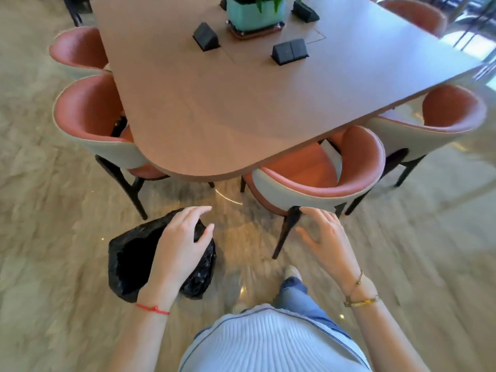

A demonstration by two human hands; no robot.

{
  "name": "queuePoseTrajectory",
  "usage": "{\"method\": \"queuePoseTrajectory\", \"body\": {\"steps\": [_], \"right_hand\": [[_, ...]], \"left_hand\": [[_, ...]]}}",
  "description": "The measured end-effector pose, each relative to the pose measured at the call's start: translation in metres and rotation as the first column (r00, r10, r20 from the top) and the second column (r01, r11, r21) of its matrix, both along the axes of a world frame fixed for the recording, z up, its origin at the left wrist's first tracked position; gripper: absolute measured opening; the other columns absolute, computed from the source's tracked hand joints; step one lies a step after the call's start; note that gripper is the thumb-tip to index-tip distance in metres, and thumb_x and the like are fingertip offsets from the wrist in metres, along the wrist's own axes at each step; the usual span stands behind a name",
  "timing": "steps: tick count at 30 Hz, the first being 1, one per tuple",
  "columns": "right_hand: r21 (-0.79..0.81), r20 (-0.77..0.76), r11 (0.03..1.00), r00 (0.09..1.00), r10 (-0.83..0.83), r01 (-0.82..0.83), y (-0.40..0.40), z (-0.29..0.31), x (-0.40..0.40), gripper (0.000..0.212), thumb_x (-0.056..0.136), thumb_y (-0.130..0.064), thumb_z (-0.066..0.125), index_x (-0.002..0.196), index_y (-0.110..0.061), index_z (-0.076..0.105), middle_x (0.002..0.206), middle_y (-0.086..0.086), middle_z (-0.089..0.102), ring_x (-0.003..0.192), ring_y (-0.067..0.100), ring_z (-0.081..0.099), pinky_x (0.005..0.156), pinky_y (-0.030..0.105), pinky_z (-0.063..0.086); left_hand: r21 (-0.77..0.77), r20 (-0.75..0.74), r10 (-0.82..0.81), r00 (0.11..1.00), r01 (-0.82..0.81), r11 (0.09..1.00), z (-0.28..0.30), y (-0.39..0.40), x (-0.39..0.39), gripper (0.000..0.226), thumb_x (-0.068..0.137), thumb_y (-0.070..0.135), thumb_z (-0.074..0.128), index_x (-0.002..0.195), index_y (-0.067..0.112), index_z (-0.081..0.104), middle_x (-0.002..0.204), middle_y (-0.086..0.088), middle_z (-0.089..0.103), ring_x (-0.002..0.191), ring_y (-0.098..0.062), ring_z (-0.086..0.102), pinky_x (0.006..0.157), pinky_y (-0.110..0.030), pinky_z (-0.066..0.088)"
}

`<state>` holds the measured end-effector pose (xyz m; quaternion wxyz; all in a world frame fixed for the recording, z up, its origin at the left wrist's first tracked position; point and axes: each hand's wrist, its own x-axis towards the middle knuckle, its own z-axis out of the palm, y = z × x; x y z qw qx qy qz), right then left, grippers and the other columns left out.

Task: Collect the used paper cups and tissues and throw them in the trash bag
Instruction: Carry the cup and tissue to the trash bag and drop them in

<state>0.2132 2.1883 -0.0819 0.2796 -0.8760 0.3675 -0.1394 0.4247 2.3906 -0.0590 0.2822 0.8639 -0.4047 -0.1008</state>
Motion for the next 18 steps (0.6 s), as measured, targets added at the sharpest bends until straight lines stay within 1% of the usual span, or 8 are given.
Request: {"method": "queuePoseTrajectory", "body": {"steps": [2, 5, 7, 11, 14, 18], "right_hand": [[0.012, -0.006, 0.998, 0.998, -0.067, 0.067, -0.009, 0.0, -0.022, 0.042, 0.084, -0.02, 0.07, 0.124, -0.016, 0.058, 0.12, 0.001, 0.062, 0.116, 0.022, 0.051, 0.102, 0.033, 0.04], [0.022, -0.009, 0.985, 0.986, -0.169, 0.169, -0.026, 0.0, -0.058, 0.041, 0.084, -0.02, 0.069, 0.124, -0.017, 0.058, 0.12, -0.001, 0.062, 0.116, 0.02, 0.05, 0.1, 0.024, 0.036], [0.028, -0.001, 0.971, 0.971, -0.238, 0.238, -0.041, 0.002, -0.082, 0.041, 0.084, -0.02, 0.069, 0.123, -0.018, 0.058, 0.121, -0.002, 0.061, 0.116, 0.018, 0.05, 0.099, 0.021, 0.033], [0.019, 0.009, 0.934, 0.934, -0.357, 0.357, -0.077, 0.006, -0.135, 0.04, 0.084, -0.019, 0.069, 0.123, -0.017, 0.059, 0.121, 0.0, 0.062, 0.117, 0.02, 0.051, 0.103, 0.03, 0.039], [0.012, 0.012, 0.901, 0.901, -0.435, 0.434, -0.108, 0.011, -0.178, 0.04, 0.085, -0.021, 0.069, 0.123, -0.016, 0.059, 0.119, -0.001, 0.062, 0.117, 0.018, 0.051, 0.103, 0.029, 0.039], [0.008, 0.034, 0.845, 0.844, -0.535, 0.535, -0.149, 0.014, -0.239, 0.039, 0.084, -0.019, 0.071, 0.121, -0.014, 0.06, 0.117, 0.001, 0.063, 0.115, 0.019, 0.053, 0.101, 0.03, 0.04]], "left_hand": [[0.001, 0.006, -0.087, 0.996, 0.087, 0.996, 0.003, -0.028, -0.008, 0.035, 0.093, 0.028, 0.06, 0.127, 0.023, 0.058, 0.126, 0.009, 0.058, 0.12, -0.009, 0.052, 0.101, -0.025, 0.043], [0.002, 0.012, -0.208, 0.978, 0.208, 0.978, 0.006, -0.074, -0.026, 0.034, 0.092, 0.027, 0.06, 0.126, 0.023, 0.059, 0.126, 0.008, 0.059, 0.119, -0.01, 0.053, 0.101, -0.029, 0.045], [0.0, 0.023, -0.271, 0.962, 0.271, 0.962, 0.008, -0.107, -0.04, 0.035, 0.092, 0.027, 0.061, 0.126, 0.022, 0.059, 0.126, 0.006, 0.06, 0.119, -0.011, 0.054, 0.101, -0.03, 0.046], [-0.008, 0.037, -0.397, 0.917, 0.397, 0.918, 0.011, -0.178, -0.081, 0.036, 0.091, 0.028, 0.062, 0.127, 0.023, 0.058, 0.126, 0.008, 0.06, 0.119, -0.009, 0.054, 0.102, -0.025, 0.042], [-0.019, 0.034, -0.473, 0.88, 0.474, 0.881, 0.013, -0.232, -0.118, 0.036, 0.09, 0.026, 0.064, 0.126, 0.023, 0.058, 0.123, 0.011, 0.06, 0.115, -0.005, 0.055, 0.098, -0.018, 0.04], [-0.068, -0.004, -0.57, 0.822, 0.568, 0.82, 0.014, -0.303, -0.17, 0.034, 0.089, 0.02, 0.066, 0.123, 0.019, 0.061, 0.117, 0.009, 0.063, 0.11, -0.008, 0.058, 0.096, -0.027, 0.048]]}}
